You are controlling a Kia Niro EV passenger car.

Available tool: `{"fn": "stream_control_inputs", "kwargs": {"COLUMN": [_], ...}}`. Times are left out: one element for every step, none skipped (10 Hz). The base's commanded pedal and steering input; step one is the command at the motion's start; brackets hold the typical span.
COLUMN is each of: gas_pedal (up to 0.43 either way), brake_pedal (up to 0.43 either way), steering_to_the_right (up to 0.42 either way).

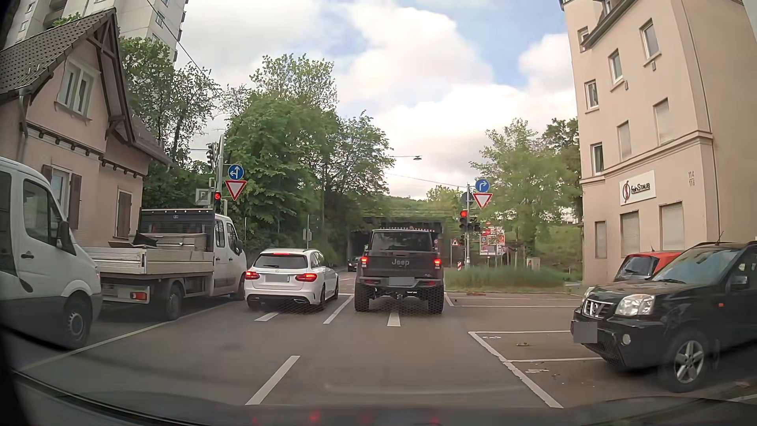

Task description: Follow the waypoints while adhering to traffic rules and regulations

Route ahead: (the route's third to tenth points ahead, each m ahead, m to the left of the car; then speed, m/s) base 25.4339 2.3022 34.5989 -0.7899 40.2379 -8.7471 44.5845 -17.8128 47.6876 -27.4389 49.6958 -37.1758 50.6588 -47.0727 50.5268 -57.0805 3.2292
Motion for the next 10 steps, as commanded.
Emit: {"fn": "stream_control_inputs", "kwargs": {"gas_pedal": [0.008,0.008,0.008,0.0,0.0,0.0,0.0,0.0,0.0,0.0], "brake_pedal": [0.0,0.0,0.0,0.0,0.0,0.0,0.0,0.0,0.0,0.018], "steering_to_the_right": [0.011,0.013,0.014,0.013,0.014,0.014,0.014,0.014,0.015,0.015]}}
